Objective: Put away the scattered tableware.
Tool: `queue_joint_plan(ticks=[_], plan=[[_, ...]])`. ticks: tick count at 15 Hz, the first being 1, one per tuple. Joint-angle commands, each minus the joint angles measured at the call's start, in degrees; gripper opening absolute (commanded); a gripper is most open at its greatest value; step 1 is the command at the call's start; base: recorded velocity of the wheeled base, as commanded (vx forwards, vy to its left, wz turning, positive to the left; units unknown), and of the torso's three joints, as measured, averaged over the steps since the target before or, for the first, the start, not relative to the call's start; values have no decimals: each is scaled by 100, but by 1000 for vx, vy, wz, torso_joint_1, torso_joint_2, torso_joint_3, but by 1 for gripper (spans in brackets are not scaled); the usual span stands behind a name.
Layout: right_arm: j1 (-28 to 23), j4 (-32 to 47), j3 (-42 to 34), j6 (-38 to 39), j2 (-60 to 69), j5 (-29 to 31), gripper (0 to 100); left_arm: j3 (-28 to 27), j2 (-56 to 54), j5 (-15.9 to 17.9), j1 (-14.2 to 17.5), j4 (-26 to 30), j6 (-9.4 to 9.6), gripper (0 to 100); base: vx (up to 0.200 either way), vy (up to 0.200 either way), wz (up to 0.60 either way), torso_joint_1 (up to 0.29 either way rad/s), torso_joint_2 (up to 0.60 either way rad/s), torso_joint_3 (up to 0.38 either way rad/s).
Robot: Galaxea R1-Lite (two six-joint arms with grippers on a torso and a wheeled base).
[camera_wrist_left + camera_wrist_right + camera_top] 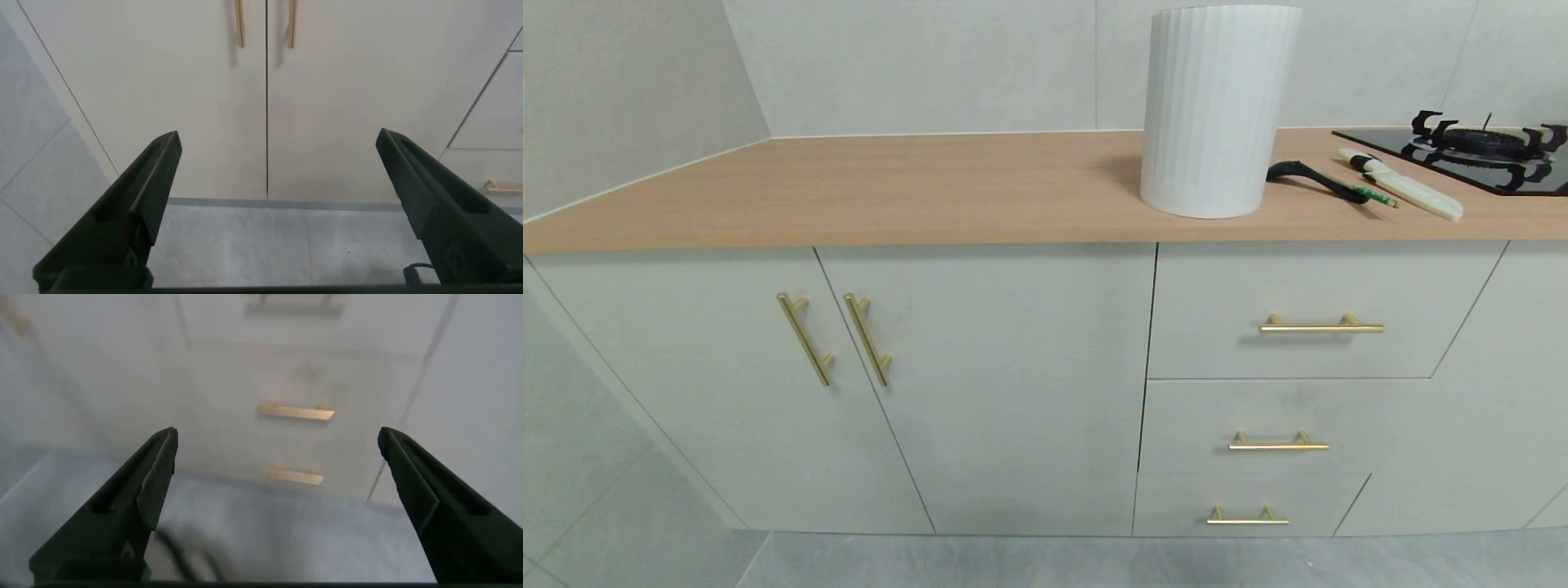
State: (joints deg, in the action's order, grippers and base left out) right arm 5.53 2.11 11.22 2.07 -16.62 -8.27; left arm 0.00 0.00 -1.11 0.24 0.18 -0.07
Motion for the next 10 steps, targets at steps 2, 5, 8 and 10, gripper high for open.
queue_joint_plan(ticks=[2,5,8,10], plan=[[255,-176,715,12,-2970,-96,100,0,0,-3,2,-1,-1,100,0,0,0,0,0,0],[264,-475,1419,4,-4825,-17,100,0,0,-3,2,-1,-1,100,0,0,0,0,0,0],[264,-1178,1840,4,-6275,62,100,0,0,-3,2,-1,-1,100,0,0,0,0,0,0],[308,-1564,2104,-5,-7066,220,100,0,0,-3,2,-1,-1,100,0,0,0,0,0,0]])
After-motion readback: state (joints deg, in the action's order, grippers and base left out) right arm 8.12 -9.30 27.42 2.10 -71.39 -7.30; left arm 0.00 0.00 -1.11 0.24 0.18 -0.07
